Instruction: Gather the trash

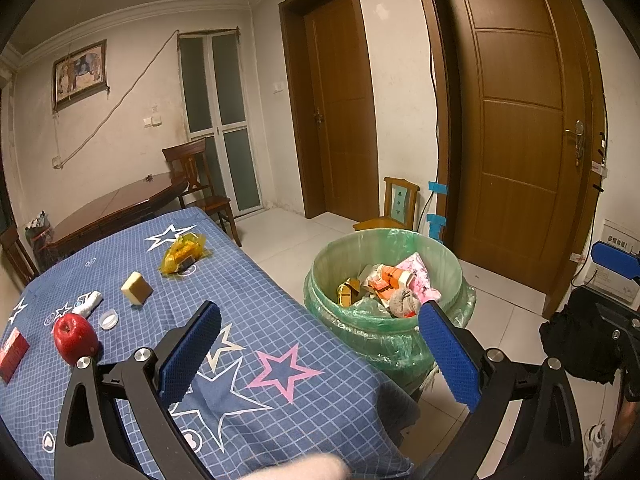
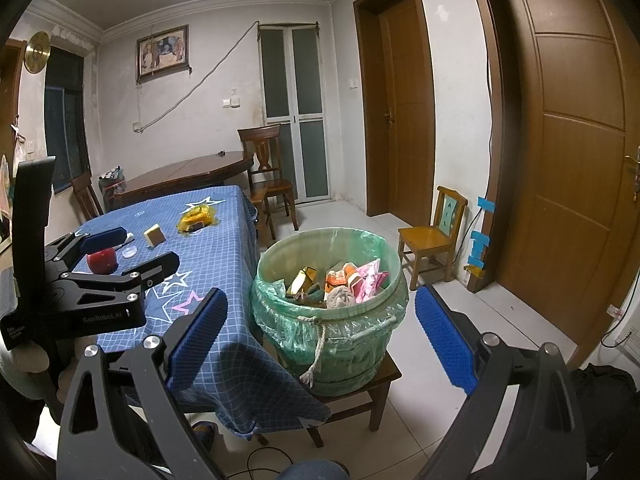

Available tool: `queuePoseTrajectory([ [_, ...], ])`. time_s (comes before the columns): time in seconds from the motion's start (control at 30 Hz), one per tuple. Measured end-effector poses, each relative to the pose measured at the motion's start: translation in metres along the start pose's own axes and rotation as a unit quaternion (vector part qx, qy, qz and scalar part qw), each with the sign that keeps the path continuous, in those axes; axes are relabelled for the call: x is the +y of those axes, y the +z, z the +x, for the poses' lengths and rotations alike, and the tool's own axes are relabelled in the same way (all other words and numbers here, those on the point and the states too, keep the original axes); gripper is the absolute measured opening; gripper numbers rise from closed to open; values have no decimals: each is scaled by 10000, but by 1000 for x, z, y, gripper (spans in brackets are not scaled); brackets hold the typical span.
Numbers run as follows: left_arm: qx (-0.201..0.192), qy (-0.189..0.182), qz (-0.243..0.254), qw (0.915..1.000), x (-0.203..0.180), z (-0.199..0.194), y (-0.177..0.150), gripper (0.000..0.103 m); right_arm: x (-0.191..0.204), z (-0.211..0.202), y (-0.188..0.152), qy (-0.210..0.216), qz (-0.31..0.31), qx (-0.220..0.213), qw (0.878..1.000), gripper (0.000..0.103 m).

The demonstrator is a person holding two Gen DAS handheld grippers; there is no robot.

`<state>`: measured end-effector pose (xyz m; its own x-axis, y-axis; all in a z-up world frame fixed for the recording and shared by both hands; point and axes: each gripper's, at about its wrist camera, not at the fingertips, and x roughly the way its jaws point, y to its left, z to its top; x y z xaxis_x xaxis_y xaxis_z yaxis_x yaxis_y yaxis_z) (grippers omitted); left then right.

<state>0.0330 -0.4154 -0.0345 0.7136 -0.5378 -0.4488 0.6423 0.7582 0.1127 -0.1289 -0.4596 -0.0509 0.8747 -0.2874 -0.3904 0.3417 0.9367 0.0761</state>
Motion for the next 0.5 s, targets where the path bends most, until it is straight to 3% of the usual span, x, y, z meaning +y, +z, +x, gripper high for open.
queuePoseTrajectory([
  [0.13, -38, 14, -41, 10000, 1, -3, 0, 99, -1, 1, 1, 116, 121, -14, 9999, 91],
  [0.5, -61, 67, 118, 9999, -4, -4, 1, 98, 3, -4, 4, -95, 39, -86, 9999, 98],
])
